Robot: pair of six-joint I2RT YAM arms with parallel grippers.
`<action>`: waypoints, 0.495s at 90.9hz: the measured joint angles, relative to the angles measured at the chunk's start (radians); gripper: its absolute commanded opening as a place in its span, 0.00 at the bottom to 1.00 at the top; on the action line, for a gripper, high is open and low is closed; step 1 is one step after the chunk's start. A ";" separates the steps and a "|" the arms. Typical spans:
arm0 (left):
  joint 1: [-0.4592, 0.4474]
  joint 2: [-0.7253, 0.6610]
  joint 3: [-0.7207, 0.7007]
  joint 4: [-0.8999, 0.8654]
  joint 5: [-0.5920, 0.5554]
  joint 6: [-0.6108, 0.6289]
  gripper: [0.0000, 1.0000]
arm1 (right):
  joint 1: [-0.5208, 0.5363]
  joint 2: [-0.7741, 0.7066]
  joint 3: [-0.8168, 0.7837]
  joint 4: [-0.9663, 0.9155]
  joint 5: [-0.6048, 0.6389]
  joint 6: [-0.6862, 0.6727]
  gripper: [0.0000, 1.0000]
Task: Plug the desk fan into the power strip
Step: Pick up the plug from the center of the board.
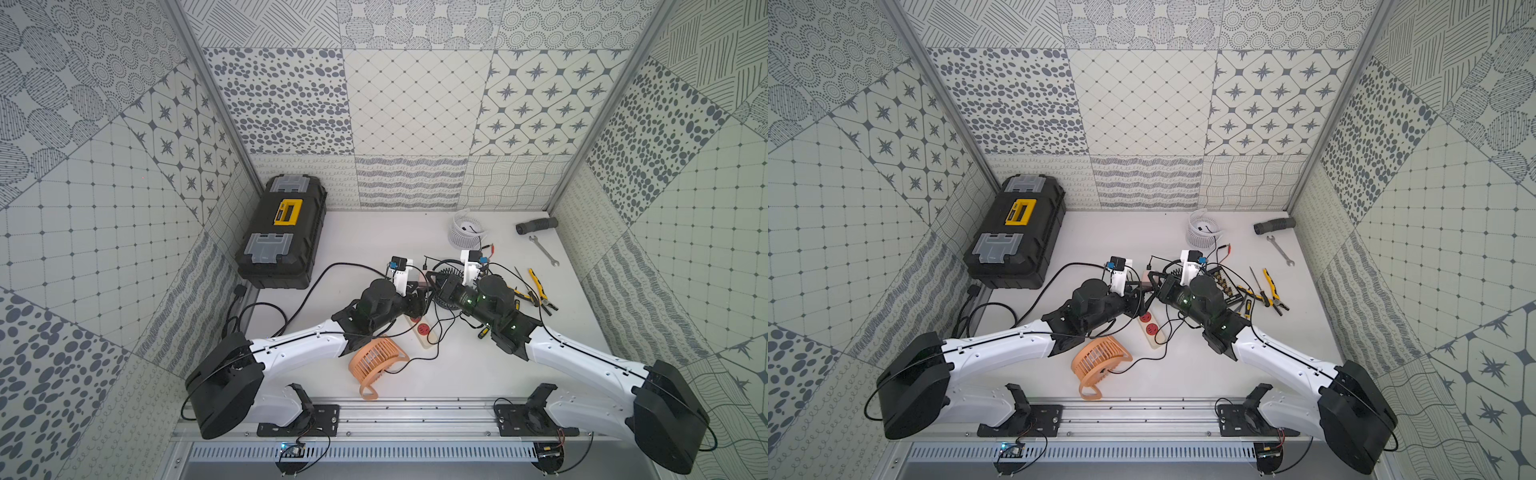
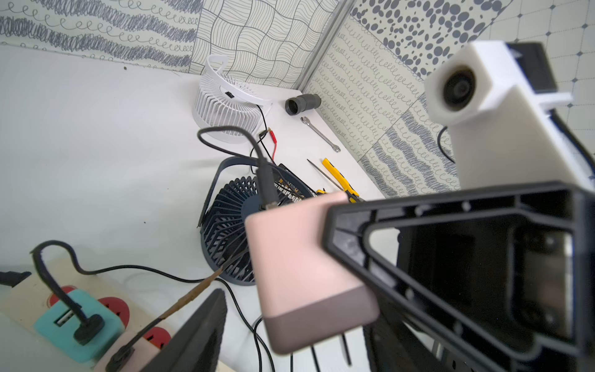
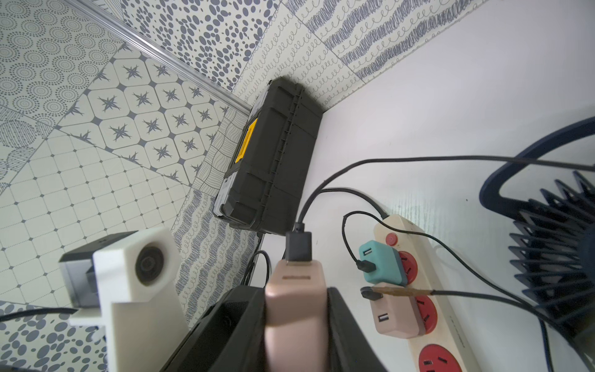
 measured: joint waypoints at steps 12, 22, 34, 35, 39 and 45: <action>-0.002 0.012 0.019 0.003 -0.013 0.027 0.70 | -0.001 0.000 0.000 0.019 0.003 0.030 0.09; -0.002 0.027 0.029 0.015 -0.024 0.045 0.69 | -0.003 0.000 -0.003 0.032 0.009 0.051 0.09; -0.003 0.045 0.038 0.026 -0.034 0.062 0.61 | -0.007 0.006 -0.009 0.044 0.021 0.072 0.09; -0.004 0.046 0.039 0.027 -0.034 0.063 0.60 | -0.007 0.008 -0.009 0.045 0.023 0.074 0.09; -0.006 0.051 0.040 0.031 -0.037 0.077 0.55 | -0.007 0.013 -0.010 0.047 0.028 0.079 0.09; -0.008 0.059 0.045 0.033 -0.037 0.089 0.46 | -0.007 0.024 -0.015 0.060 0.035 0.093 0.10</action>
